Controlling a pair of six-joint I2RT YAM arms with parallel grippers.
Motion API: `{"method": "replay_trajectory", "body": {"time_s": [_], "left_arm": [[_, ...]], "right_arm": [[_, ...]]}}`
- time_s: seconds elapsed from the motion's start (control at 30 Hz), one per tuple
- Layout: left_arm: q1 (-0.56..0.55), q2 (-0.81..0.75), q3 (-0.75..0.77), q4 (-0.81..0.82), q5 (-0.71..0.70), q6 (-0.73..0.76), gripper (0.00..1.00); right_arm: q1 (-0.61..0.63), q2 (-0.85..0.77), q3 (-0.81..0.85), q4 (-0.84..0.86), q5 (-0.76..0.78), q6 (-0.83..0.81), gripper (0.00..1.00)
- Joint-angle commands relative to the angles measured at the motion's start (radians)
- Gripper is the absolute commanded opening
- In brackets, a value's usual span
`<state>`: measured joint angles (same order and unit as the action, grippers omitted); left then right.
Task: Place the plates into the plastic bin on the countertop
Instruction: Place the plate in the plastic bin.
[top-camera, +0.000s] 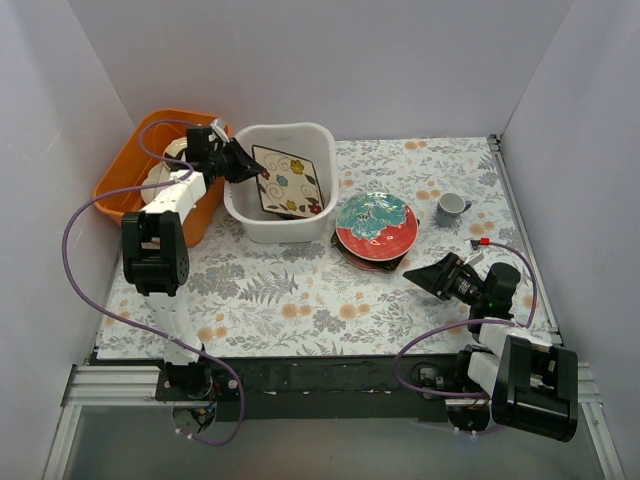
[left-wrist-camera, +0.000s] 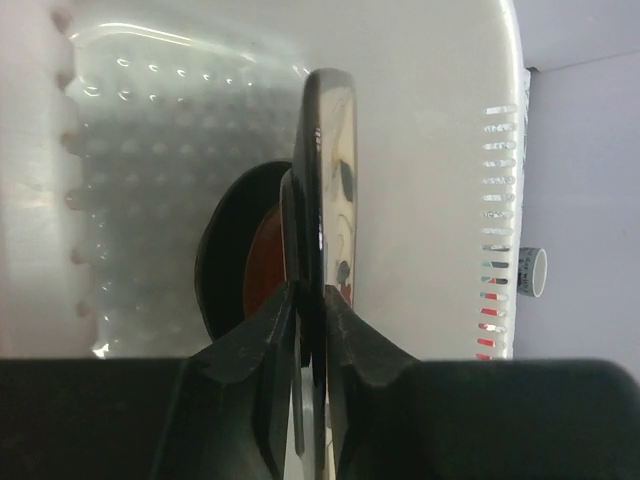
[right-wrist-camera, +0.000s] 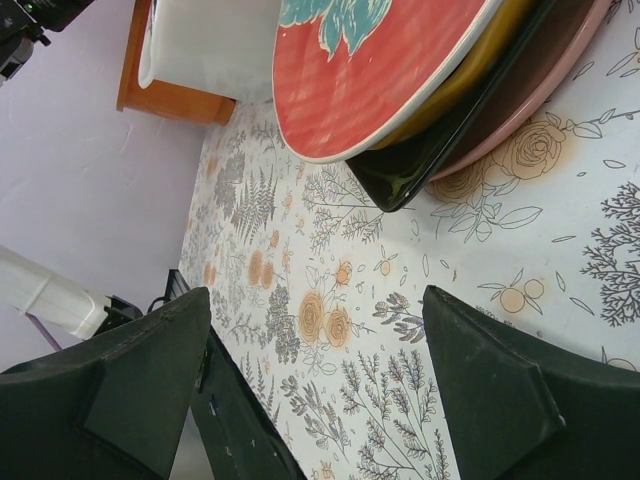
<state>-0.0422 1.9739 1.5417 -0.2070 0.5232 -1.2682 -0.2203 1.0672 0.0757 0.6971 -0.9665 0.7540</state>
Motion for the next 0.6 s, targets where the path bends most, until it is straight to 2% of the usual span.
{"method": "replay_trajectory", "body": {"time_s": [0.0,0.03,0.17,0.27,0.3,0.4,0.57], "left_arm": [[-0.018,-0.041,0.103,0.029,0.070,-0.005,0.18],[-0.021,-0.040,0.107,0.021,0.060,0.000,0.19],[-0.033,-0.027,0.142,-0.026,0.008,0.027,0.41],[-0.033,-0.026,0.149,-0.055,-0.020,0.032,0.52],[-0.035,-0.024,0.152,-0.068,-0.029,0.032,0.59],[-0.036,-0.018,0.166,-0.095,-0.055,0.035,0.70],[-0.038,-0.007,0.185,-0.134,-0.092,0.035,0.79]], "right_arm": [[0.002,0.002,0.027,0.005,-0.015,-0.025,0.93],[0.001,0.002,0.027,0.005,-0.017,-0.025,0.93],[0.002,0.008,0.027,0.007,-0.015,-0.027,0.93],[0.002,0.010,0.026,0.008,-0.012,-0.028,0.93],[0.002,0.011,0.026,0.012,-0.012,-0.028,0.93],[0.002,0.017,0.026,0.015,-0.012,-0.027,0.93],[0.002,0.019,0.022,0.016,-0.011,-0.028,0.93]]}}
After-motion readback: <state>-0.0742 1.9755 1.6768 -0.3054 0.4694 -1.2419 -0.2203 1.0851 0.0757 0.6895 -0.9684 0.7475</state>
